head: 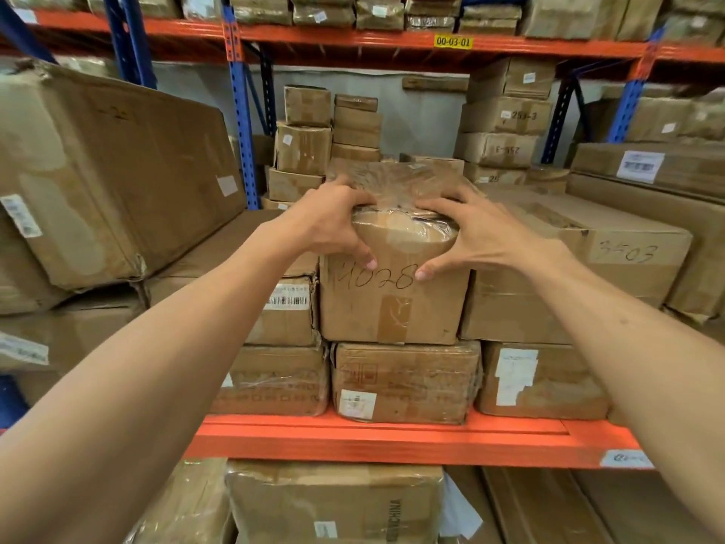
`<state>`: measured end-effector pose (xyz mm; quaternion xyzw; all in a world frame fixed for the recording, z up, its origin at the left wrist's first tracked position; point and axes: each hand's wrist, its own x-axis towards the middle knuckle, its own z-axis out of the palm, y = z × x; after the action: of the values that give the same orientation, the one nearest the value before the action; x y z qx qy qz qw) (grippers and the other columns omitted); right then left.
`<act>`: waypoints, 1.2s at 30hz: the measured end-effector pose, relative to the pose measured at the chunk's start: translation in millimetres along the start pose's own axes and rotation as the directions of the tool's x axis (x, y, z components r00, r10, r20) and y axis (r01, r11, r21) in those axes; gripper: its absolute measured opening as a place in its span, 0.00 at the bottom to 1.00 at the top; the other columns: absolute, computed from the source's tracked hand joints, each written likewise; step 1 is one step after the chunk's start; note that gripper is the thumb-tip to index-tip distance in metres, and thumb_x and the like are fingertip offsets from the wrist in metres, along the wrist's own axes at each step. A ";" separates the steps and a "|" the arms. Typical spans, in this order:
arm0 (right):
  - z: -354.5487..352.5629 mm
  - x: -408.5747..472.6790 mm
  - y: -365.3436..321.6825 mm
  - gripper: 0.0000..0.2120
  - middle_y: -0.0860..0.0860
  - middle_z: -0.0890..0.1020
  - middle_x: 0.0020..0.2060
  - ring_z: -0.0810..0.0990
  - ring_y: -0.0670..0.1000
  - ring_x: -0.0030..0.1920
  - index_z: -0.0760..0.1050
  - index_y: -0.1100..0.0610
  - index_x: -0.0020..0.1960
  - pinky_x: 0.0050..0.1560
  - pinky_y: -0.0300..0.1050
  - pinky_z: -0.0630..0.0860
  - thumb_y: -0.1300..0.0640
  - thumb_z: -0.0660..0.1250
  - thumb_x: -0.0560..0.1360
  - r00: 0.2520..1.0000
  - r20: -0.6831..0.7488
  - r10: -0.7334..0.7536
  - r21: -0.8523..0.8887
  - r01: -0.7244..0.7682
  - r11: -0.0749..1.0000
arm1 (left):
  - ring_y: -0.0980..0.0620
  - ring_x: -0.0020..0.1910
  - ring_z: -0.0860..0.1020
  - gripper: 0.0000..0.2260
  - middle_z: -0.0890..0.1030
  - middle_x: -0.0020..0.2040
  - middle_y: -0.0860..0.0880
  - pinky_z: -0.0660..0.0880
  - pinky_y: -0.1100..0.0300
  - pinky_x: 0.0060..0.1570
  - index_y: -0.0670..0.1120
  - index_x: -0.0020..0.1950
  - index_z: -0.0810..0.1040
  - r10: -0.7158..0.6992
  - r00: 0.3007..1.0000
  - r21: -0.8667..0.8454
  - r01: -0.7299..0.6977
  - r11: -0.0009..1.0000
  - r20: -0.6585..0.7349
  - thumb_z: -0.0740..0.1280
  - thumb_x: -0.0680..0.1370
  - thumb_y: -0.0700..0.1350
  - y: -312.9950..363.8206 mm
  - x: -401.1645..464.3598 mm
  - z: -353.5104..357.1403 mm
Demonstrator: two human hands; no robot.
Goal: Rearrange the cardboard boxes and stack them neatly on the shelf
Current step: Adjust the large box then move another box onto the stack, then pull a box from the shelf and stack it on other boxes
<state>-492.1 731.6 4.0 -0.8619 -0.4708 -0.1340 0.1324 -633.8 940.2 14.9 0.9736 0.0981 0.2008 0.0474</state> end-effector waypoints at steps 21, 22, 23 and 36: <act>-38.7 22.0 -14.1 0.57 0.53 0.63 0.80 0.63 0.59 0.78 0.56 0.41 0.82 0.76 0.57 0.61 0.32 0.80 0.61 0.957 0.278 0.080 -0.121 -0.047 0.991 | 0.41 0.75 0.67 0.45 0.41 0.83 0.56 0.71 0.41 0.68 0.61 0.83 0.48 -0.108 0.994 -0.011 0.108 0.994 -0.013 0.75 0.75 0.49 16.9 -53.9 11.9; -47.1 23.5 -17.1 0.55 0.52 0.64 0.80 0.64 0.58 0.78 0.56 0.42 0.82 0.76 0.56 0.61 0.32 0.78 0.63 0.952 0.293 0.086 -0.147 -0.044 0.988 | 0.41 0.74 0.69 0.46 0.40 0.83 0.56 0.73 0.41 0.66 0.64 0.82 0.46 -0.103 0.994 -0.023 0.102 0.995 -0.047 0.75 0.76 0.50 11.7 -64.7 11.4; -55.5 24.7 -20.8 0.53 0.51 0.64 0.80 0.64 0.58 0.78 0.57 0.42 0.82 0.76 0.56 0.61 0.31 0.77 0.65 0.950 0.300 0.082 -0.163 -0.034 0.986 | 0.41 0.74 0.69 0.45 0.42 0.84 0.54 0.73 0.40 0.65 0.66 0.81 0.45 -0.119 0.988 -0.050 0.115 0.992 -0.102 0.74 0.76 0.51 5.9 -76.5 9.7; -96.6 75.3 -187.1 0.56 0.53 0.56 0.83 0.57 0.60 0.80 0.50 0.34 0.82 0.76 0.66 0.58 0.18 0.67 0.60 0.931 0.186 -0.315 -0.141 0.342 0.929 | 0.39 0.75 0.68 0.55 0.65 0.79 0.42 0.68 0.45 0.72 0.46 0.83 0.46 -0.829 0.534 -0.654 0.569 0.500 -0.169 0.75 0.70 0.66 -116.9 -181.2 -46.5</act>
<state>-621.7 853.5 139.6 -0.7867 -0.6047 -0.1244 -0.0047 -835.7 1018.7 -27.1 0.7083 0.4468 0.4064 0.3653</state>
